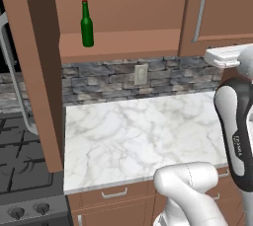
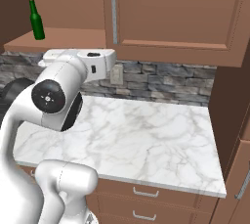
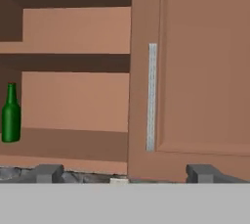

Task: Get the candle and the beer from the cabinet and move them to the dining counter.

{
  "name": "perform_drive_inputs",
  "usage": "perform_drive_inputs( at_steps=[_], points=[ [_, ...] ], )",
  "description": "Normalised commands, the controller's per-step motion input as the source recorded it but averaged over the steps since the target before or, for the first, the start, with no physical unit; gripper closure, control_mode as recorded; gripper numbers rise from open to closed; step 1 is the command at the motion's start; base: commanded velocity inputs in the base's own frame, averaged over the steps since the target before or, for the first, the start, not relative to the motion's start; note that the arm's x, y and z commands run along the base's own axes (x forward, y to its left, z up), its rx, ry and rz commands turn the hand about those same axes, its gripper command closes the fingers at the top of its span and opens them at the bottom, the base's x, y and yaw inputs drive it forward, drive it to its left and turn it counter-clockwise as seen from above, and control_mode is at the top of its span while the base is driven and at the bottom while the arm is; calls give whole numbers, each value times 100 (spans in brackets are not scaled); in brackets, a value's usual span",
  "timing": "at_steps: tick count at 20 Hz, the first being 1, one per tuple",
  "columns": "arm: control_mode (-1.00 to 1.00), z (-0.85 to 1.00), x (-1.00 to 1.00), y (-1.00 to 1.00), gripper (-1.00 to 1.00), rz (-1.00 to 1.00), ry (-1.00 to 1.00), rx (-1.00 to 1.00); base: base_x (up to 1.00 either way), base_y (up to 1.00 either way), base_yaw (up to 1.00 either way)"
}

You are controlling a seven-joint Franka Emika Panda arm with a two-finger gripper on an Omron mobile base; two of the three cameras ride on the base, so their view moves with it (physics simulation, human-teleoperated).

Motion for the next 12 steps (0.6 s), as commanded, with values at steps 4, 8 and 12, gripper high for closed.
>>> perform_drive_inputs(
  at_steps=[4, 8, 12],
  points=[
    [-100, 0, 29, 0, -100, -7, -1, 0, 0, 0, 0],
    [-100, 0, 20, -4, -100, -14, -1, 0, 0, 0, 0],
    [-100, 0, 6, -15, -100, -3, -2, 0, 0, 0, 0]
  ],
)
